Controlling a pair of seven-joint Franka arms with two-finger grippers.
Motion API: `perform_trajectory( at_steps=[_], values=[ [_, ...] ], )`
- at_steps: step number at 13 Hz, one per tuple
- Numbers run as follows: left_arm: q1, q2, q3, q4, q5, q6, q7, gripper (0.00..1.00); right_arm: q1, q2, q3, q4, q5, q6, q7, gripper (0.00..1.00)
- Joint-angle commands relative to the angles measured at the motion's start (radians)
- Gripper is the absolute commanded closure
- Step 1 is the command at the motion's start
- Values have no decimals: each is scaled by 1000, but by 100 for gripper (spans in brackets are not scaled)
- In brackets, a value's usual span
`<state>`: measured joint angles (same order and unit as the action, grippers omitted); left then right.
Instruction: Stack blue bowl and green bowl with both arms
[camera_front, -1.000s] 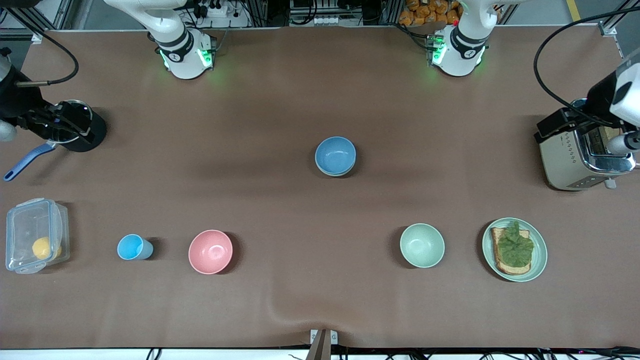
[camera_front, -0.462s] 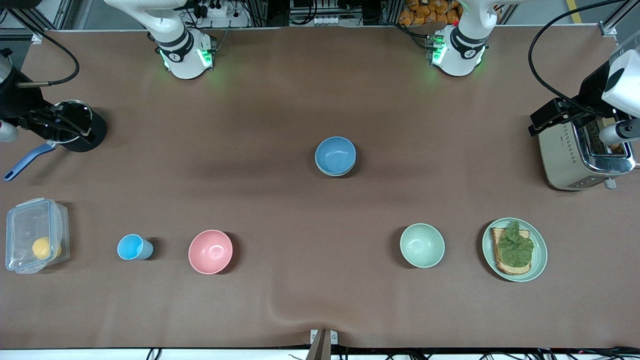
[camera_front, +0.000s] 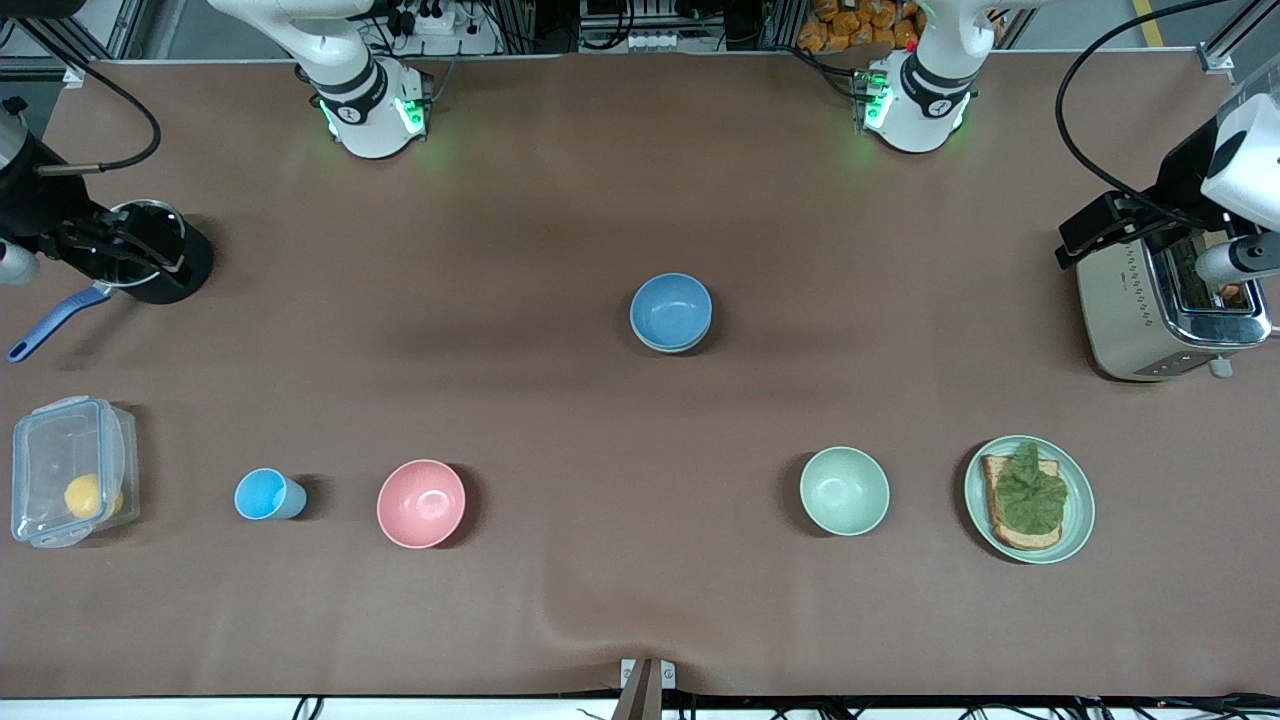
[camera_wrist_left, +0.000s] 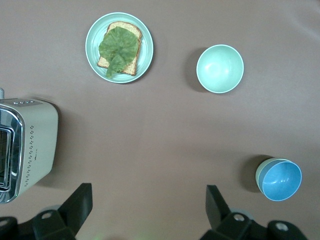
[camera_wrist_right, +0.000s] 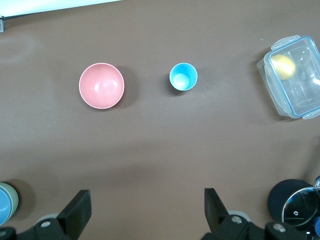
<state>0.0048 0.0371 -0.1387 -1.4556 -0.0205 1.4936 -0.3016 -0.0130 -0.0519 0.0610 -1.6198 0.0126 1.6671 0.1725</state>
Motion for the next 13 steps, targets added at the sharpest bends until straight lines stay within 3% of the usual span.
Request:
perform_trajectory(
  at_steps=[1, 13],
  values=[
    [-2, -17, -18, -19, 19, -12, 2, 0, -9, -19, 11, -20, 1, 8, -7, 0],
    [11, -26, -30, -14, 65, -81, 87, 0, -5, -13, 10, -20, 0, -1, 1, 0]
  ],
)
